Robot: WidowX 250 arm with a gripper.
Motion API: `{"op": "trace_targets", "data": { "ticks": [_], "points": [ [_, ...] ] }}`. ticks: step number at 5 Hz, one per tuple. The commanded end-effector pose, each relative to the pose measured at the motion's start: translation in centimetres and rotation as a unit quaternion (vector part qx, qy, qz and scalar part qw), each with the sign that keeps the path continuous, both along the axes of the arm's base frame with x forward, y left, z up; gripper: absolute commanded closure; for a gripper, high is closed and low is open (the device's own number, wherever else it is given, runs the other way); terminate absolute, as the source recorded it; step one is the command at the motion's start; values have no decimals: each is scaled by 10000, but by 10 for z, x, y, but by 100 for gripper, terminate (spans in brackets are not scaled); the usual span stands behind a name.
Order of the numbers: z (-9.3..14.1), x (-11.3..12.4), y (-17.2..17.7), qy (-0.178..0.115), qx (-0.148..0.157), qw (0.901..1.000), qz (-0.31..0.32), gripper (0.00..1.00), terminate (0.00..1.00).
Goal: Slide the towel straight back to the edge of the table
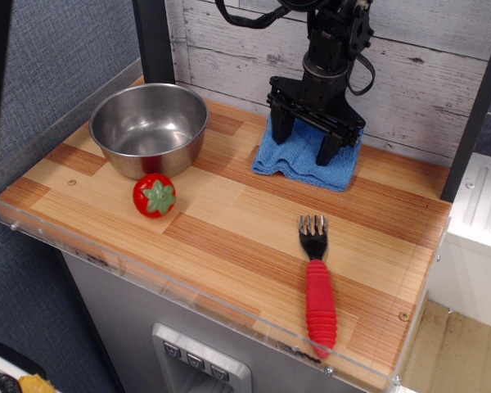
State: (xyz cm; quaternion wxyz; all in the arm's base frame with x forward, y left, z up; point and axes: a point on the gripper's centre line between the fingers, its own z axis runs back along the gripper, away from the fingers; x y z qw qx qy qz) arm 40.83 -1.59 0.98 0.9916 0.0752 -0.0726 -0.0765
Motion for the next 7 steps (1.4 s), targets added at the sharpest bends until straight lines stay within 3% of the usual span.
{"op": "trace_targets", "data": {
  "ticks": [1, 2, 4, 6, 7],
  "points": [
    [36, -14, -10, -10, -116, 9998, -174, 0, 0],
    [60, -16, -6, -142, -149, 9997, -126, 0, 0],
    [81, -20, -2, -305, -136, 9994, -86, 0, 0],
    [124, -26, -6, -682, -100, 9976, -75, 0, 0],
    [139, -35, -4, -712, -61, 9974, -17, 0, 0]
  ]
}}
